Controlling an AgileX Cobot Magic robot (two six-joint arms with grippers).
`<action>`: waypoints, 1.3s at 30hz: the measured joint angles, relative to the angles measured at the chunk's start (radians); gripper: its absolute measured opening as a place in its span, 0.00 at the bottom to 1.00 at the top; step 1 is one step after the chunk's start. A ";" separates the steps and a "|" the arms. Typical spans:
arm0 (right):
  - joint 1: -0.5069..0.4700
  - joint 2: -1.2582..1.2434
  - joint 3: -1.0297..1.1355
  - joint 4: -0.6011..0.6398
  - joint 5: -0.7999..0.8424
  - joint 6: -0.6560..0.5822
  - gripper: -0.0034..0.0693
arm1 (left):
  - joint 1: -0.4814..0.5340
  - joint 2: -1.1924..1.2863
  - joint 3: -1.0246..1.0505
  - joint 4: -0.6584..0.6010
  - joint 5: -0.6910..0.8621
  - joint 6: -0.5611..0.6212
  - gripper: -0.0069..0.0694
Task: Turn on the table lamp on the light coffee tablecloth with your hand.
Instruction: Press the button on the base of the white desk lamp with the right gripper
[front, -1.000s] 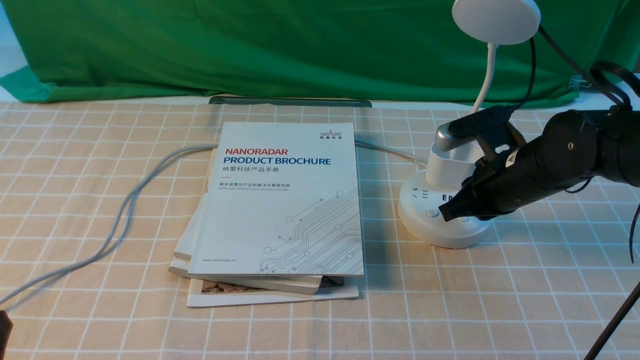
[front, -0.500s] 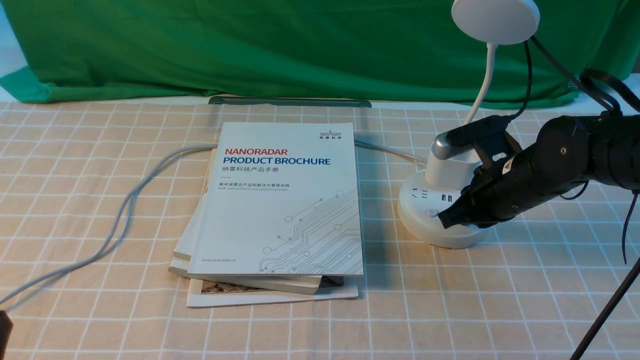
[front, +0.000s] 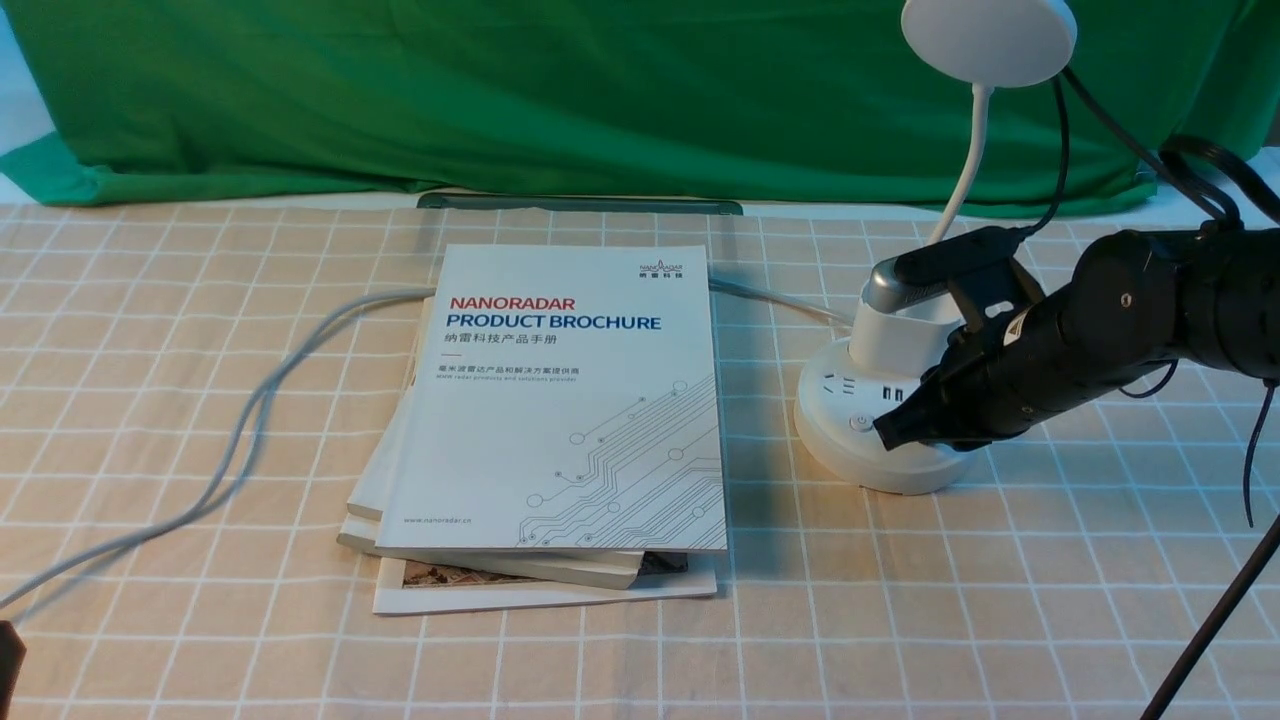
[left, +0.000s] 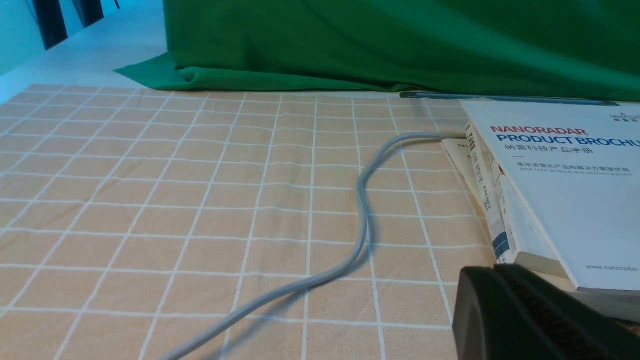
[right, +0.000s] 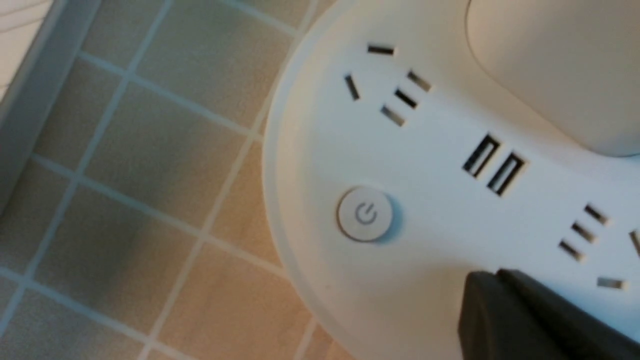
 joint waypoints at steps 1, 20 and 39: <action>0.000 0.000 0.000 0.000 -0.003 0.000 0.09 | 0.000 0.000 0.000 0.000 0.000 0.000 0.12; -0.035 0.000 0.000 0.000 -0.016 0.004 0.08 | 0.000 0.000 0.000 0.000 0.000 0.000 0.12; -0.013 0.005 0.001 0.001 -0.017 0.001 0.08 | 0.000 0.000 0.000 0.000 0.000 0.000 0.12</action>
